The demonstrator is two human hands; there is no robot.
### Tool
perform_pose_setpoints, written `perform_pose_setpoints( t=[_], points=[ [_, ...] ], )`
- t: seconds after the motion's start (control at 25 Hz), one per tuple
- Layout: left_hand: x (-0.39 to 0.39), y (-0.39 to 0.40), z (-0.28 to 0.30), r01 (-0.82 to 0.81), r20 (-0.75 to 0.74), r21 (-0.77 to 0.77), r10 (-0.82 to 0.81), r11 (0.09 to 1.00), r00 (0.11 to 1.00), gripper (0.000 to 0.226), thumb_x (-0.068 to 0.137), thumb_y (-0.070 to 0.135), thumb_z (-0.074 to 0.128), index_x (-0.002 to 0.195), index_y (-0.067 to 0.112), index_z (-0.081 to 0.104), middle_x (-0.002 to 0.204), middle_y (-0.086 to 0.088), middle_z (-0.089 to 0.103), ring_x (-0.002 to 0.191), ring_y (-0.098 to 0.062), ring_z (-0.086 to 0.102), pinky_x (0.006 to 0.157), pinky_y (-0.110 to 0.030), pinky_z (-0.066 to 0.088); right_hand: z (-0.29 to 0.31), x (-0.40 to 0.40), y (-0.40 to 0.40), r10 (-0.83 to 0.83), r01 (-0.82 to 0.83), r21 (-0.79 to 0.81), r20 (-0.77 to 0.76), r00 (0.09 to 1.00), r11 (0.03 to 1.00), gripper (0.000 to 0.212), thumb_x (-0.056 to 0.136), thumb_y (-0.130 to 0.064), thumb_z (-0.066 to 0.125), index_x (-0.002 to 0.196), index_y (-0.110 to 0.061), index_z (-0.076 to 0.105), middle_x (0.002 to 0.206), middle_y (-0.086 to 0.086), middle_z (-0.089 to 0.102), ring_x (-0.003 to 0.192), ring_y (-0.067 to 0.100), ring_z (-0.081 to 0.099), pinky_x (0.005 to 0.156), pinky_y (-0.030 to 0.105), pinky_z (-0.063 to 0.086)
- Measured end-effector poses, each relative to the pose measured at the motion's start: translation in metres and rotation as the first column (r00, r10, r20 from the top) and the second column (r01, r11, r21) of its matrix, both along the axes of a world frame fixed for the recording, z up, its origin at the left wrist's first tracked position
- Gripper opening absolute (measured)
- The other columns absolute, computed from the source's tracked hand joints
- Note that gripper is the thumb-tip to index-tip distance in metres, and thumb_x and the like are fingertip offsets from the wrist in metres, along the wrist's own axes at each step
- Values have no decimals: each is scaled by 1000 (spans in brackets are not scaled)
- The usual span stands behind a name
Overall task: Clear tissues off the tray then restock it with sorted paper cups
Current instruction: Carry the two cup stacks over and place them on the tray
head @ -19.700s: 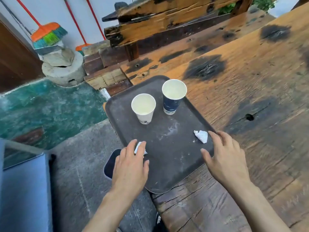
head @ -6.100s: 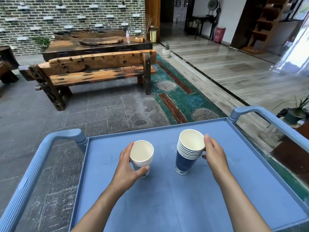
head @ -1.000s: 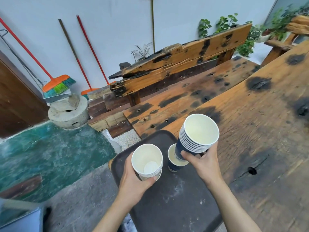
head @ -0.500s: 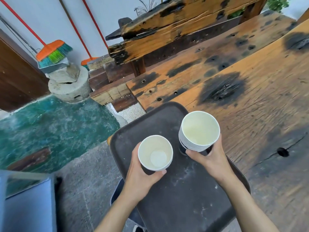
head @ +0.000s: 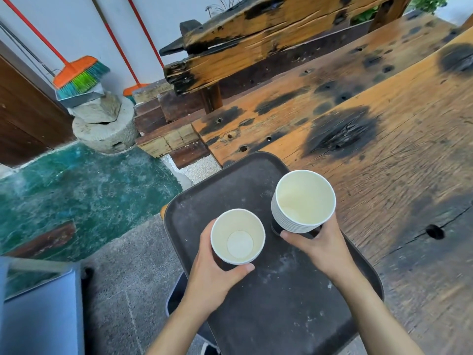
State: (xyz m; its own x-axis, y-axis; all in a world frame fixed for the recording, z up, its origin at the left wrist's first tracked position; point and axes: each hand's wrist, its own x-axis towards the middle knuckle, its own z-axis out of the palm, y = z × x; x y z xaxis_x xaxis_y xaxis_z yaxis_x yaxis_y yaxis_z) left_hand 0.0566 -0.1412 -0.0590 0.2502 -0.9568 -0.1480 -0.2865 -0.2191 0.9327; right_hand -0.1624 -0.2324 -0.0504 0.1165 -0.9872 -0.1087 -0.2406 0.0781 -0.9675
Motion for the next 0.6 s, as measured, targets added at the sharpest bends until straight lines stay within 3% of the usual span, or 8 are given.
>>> perform_pose_setpoints(
  t=[0.16, 0.4, 0.52, 0.6],
  points=[
    [-2, 4, 0, -9, 9, -9, 9, 1000, 1000, 95, 52, 37, 89, 127, 58, 33, 127, 38, 48, 119, 10, 48, 86, 0, 36, 1, 0, 2, 27, -27, -10, -22, 999, 1000, 88, 52, -37, 86, 122, -54, 36, 120, -32, 52, 115, -8, 46, 80, -2, 34],
    [0, 11, -2, -33, 15, -8, 33, 999, 999, 96, 52, 41, 89, 128, 57, 32, 130, 35, 48, 122, 7, 47, 92, -23, 38, 0, 1, 6, 2, -2, -17, -53, 999, 1000, 88, 52, -37, 86, 122, -55, 35, 116, -39, 52, 112, -11, 47, 79, 1, 36],
    [1, 14, -4, -36, 6, 14, 36, 999, 999, 97, 51, 42, 89, 129, 57, 32, 130, 34, 48, 122, 6, 47, 93, -25, 37, 1, 1, 8, 4, -4, 2, -53, 999, 1000, 90, 53, -38, 86, 124, -54, 33, 118, -41, 50, 113, -14, 45, 80, -2, 34],
    [1, 14, -2, -34, 0, 26, 34, 999, 999, 97, 52, 42, 89, 129, 58, 31, 130, 36, 48, 122, 7, 46, 93, -24, 37, 3, 2, 9, 7, -6, 14, -58, 998, 1000, 91, 54, -39, 87, 124, -55, 32, 119, -42, 48, 115, -13, 43, 83, 4, 36]
  ],
)
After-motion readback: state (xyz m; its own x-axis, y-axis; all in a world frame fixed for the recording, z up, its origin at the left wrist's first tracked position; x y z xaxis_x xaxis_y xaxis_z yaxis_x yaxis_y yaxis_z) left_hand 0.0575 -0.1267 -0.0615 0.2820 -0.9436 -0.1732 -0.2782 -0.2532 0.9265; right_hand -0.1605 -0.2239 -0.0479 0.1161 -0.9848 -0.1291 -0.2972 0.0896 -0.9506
